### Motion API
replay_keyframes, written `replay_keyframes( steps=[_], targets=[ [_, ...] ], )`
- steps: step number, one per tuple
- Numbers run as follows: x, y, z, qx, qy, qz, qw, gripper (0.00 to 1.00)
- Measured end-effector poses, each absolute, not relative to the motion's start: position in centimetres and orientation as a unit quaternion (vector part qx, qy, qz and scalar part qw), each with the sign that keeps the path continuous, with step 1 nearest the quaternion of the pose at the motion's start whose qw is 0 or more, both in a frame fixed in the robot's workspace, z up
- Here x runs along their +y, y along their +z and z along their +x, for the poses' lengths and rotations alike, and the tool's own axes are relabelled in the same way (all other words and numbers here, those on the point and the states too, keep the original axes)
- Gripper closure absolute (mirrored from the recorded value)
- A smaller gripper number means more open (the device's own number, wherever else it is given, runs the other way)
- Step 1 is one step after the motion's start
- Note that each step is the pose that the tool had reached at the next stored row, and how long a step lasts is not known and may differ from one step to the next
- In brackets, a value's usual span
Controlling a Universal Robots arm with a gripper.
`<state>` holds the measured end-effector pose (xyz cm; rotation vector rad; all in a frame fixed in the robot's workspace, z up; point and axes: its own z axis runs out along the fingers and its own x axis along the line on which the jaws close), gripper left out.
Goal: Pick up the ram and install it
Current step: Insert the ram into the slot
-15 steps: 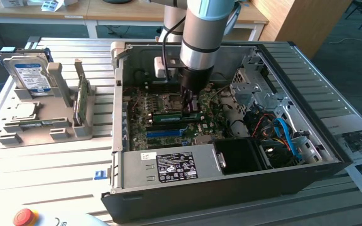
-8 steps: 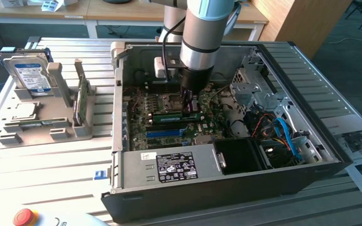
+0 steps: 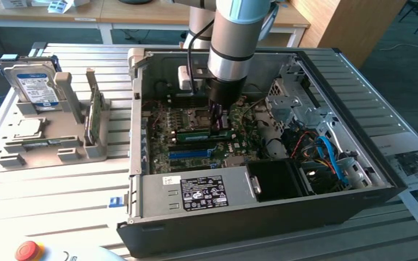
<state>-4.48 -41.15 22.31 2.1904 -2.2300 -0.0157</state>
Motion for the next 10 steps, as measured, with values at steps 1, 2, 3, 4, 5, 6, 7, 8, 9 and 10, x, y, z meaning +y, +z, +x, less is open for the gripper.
replay_keyframes(
  steps=[1,2,3,4,5,6,7,8,9,10],
  targets=[
    [-41.15,22.31,-4.48,-0.713,-0.005,0.701,0.008,0.82],
    [-41.14,22.31,-4.48,-0.713,-0.005,0.701,0.008,0.82],
    [-41.14,22.31,-4.48,-0.713,-0.005,0.701,0.008,0.75],
    [-41.14,22.31,-4.48,-0.713,-0.005,0.701,0.008,0.75],
    [-41.14,22.31,-4.48,-0.713,-0.005,0.701,0.008,0.75],
    [-41.14,22.31,-4.48,-0.713,-0.005,0.701,0.008,0.75],
    [-41.14,22.31,-4.48,-0.713,-0.005,0.701,0.008,0.75],
    [-41.14,22.31,-4.48,-0.713,-0.005,0.701,0.008,0.75],
    [-41.14,22.31,-4.48,-0.713,-0.005,0.701,0.008,0.75],
    [-41.14,22.31,-4.48,-0.713,-0.005,0.701,0.008,0.75]
  ],
)
